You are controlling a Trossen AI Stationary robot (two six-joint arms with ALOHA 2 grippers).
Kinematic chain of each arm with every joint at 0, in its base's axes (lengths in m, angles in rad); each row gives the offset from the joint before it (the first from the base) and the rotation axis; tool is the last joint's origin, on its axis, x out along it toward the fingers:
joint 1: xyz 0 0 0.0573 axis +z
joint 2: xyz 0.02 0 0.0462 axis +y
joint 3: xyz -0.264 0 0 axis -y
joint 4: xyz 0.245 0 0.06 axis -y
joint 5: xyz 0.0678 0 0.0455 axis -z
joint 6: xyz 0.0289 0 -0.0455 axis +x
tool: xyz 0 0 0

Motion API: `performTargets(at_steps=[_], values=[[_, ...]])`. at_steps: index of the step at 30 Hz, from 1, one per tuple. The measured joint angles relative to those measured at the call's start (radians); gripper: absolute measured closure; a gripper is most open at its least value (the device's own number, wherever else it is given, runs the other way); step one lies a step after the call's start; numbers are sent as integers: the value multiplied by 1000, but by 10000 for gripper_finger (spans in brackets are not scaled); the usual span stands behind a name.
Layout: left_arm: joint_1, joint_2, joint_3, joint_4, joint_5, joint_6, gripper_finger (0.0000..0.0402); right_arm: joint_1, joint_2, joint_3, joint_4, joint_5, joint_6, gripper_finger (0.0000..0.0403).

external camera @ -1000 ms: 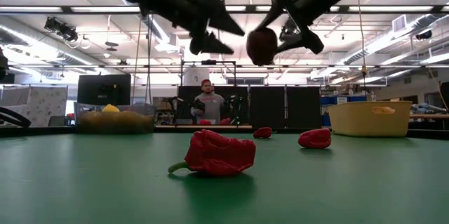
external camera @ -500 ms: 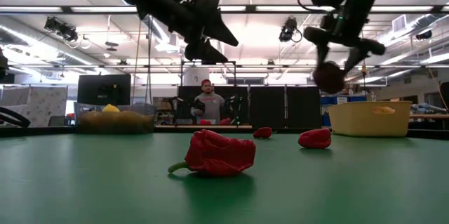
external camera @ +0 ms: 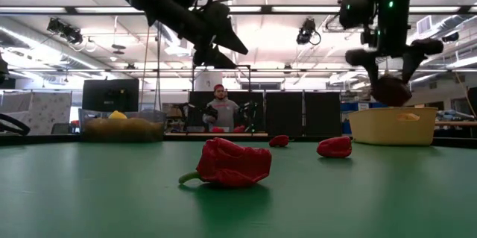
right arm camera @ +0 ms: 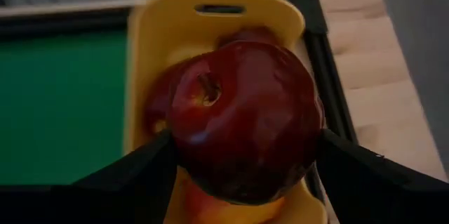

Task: Sort produce into baskets
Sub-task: Put the left red apple into the yellow bin

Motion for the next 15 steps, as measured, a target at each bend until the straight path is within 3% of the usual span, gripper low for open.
performTargets(at_steps=[8, 15], values=[[52, 0, 0, 24, 39, -23, 3, -43, 65, -161, 119, -43, -12, 86], [55, 0, 0, 25, 53, -27, 3, -46, 61, -170, 151, -106, -63, 32]])
